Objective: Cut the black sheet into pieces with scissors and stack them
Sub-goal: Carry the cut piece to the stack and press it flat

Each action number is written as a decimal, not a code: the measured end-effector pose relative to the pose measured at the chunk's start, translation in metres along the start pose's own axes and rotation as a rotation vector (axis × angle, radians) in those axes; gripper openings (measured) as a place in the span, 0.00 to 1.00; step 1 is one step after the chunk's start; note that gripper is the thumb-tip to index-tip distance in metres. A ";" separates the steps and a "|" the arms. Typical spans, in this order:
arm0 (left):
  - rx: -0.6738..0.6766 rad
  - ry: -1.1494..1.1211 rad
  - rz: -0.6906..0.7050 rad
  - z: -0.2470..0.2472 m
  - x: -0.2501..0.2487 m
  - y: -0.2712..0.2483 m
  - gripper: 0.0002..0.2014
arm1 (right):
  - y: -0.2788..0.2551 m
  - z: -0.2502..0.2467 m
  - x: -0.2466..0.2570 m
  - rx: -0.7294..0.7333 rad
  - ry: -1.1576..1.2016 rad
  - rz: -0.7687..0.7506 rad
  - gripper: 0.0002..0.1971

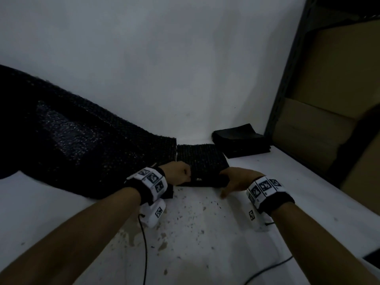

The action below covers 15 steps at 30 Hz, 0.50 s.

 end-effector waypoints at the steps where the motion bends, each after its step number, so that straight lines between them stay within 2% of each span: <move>1: 0.003 -0.103 -0.043 -0.004 0.003 0.000 0.08 | 0.000 -0.003 -0.002 -0.052 0.024 -0.007 0.29; 4: -0.036 -0.369 -0.123 -0.014 0.005 -0.004 0.15 | 0.000 -0.011 -0.005 -0.141 0.198 0.004 0.15; 7: -0.026 -0.483 -0.176 -0.020 0.007 -0.011 0.23 | 0.003 -0.013 -0.011 -0.151 0.488 0.048 0.07; 9: -0.027 -0.499 -0.193 -0.020 0.015 -0.012 0.18 | 0.004 -0.010 -0.014 -0.165 0.661 0.073 0.05; 12: -0.070 -0.555 -0.263 -0.016 0.025 -0.012 0.09 | 0.002 -0.005 -0.016 -0.149 0.820 0.124 0.12; 15: -0.055 -0.575 -0.311 -0.009 0.028 -0.010 0.09 | 0.006 0.002 -0.025 -0.039 0.811 0.201 0.36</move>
Point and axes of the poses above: each hand's wrist, its own y-axis towards the middle knuckle, its own z-axis out of the palm, x = y × z, the point moved 1 cm from there along y, towards the middle knuckle, and after that the axes turned 5 degrees about -x, right-handed, at the moved point
